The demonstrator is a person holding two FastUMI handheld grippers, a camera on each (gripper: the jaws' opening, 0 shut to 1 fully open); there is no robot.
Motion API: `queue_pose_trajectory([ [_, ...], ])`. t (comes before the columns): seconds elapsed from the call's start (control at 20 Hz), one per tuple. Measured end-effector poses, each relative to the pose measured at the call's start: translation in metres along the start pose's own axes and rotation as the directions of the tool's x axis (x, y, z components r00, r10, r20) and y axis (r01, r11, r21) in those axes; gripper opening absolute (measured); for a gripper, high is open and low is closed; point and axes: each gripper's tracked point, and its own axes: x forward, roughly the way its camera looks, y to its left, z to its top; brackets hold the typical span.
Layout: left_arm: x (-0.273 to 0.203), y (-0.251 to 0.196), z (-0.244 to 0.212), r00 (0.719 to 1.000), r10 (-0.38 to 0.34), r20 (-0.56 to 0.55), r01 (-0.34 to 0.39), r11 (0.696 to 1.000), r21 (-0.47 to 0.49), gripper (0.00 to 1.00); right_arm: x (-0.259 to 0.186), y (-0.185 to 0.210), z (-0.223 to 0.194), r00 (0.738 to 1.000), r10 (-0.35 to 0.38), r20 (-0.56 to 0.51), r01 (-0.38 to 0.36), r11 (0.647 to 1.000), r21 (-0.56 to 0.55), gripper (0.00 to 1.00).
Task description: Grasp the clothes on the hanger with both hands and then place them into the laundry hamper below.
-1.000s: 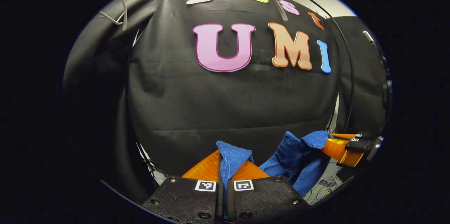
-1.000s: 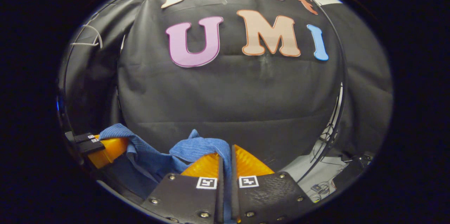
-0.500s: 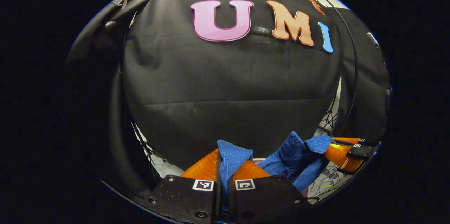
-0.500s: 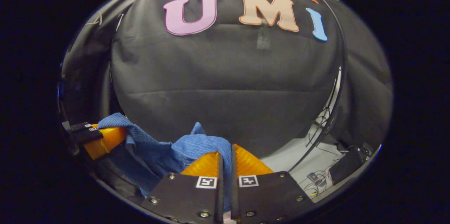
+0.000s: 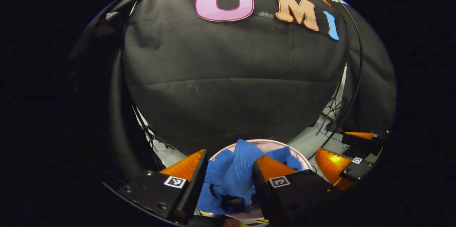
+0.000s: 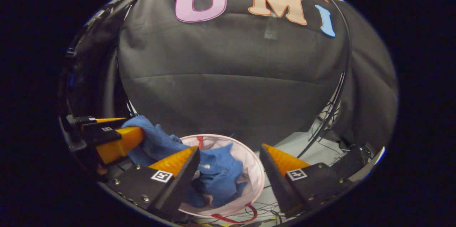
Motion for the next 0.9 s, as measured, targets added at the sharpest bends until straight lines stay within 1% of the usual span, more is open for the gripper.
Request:
queue_pose_trajectory([
  [0.05, -0.005, 0.001, -0.003, 1.000, 0.002, -0.014, -0.002, 1.000, -0.007, 0.80, -0.008, 0.000, 0.005, 1.000, -0.006, 0.013, 0.006, 1.000, -0.001, 0.99],
  [0.15, -0.017, 0.009, 0.012, 0.998, 0.024, 0.053, -0.023, 1.000, -0.020, 0.99, -0.022, 0.001, 0.014, 0.999, -0.007, 0.033, 0.007, 1.000, 0.000, 0.98],
  [0.25, -0.037, 0.014, 0.038, 0.993, 0.034, 0.110, -0.032, 0.999, -0.021, 0.97, -0.037, -0.001, 0.021, 0.998, -0.013, 0.054, 0.013, 1.000, 0.011, 0.99],
  [0.4, -0.063, 0.017, 0.060, 0.985, 0.039, 0.168, -0.036, 0.999, -0.017, 0.98, -0.056, -0.003, 0.041, 0.995, -0.015, 0.097, 0.011, 0.999, 0.038, 0.98],
  [0.7, -0.102, 0.018, 0.094, 0.971, 0.045, 0.235, -0.050, 0.999, 0.016, 0.97, -0.099, -0.016, 0.084, 0.982, -0.035, 0.183, 0.022, 0.997, 0.073, 0.99],
  [0.75, -0.107, 0.017, 0.097, 0.968, 0.042, 0.246, -0.049, 0.999, 0.022, 0.97, -0.104, -0.018, 0.090, 0.980, -0.037, 0.193, 0.021, 0.996, 0.082, 0.97],
  [0.9, -0.123, 0.015, 0.111, 0.961, 0.039, 0.275, -0.047, 0.999, 0.023, 0.96, -0.121, -0.023, 0.109, 0.973, -0.039, 0.228, 0.018, 0.996, 0.091, 0.99],
])
